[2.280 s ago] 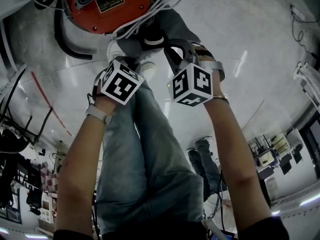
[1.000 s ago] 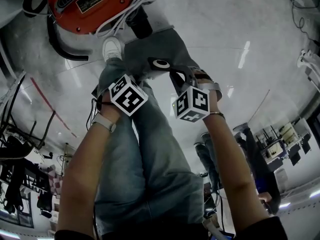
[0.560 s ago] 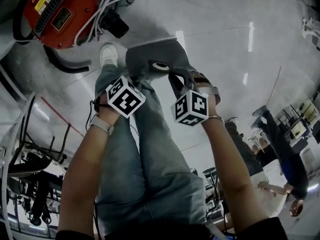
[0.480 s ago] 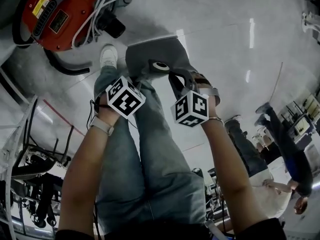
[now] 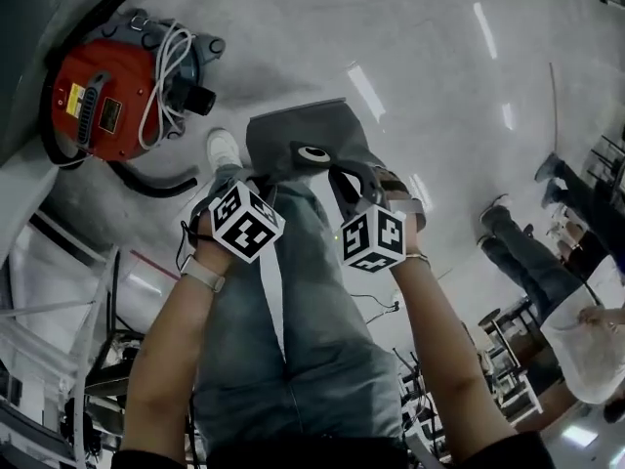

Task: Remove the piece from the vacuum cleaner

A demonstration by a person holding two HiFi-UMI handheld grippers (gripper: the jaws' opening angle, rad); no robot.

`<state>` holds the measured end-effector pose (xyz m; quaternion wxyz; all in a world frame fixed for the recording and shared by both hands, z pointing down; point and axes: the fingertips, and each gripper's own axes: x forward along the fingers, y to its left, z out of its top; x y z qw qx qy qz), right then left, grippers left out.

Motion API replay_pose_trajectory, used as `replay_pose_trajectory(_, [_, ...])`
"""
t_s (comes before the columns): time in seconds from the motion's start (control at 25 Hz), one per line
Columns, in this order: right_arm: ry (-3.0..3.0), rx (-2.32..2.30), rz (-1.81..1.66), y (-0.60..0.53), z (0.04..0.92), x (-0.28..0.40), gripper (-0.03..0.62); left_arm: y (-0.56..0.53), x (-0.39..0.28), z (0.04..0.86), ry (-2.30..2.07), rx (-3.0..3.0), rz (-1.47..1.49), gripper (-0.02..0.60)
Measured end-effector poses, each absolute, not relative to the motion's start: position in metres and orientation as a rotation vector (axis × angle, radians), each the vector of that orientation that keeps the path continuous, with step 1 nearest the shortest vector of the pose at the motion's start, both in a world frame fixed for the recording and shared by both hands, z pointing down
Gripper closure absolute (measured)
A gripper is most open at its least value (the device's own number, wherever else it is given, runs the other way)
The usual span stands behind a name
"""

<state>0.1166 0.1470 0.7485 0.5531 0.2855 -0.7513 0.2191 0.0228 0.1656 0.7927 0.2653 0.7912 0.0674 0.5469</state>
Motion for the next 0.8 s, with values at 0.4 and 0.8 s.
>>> replay_pose_trajectory(0.4, [-1.727,1.049,0.615,0.168,0.645,0.126,0.543,0.153,0.034,0.694,0.342,2.372,1.569,0.551])
replay_pose_trajectory(0.8, [-1.663,1.288,0.683,0.185,0.526,0.145,0.542,0.154,0.058,0.574,0.458,2.504,1.587,0.551])
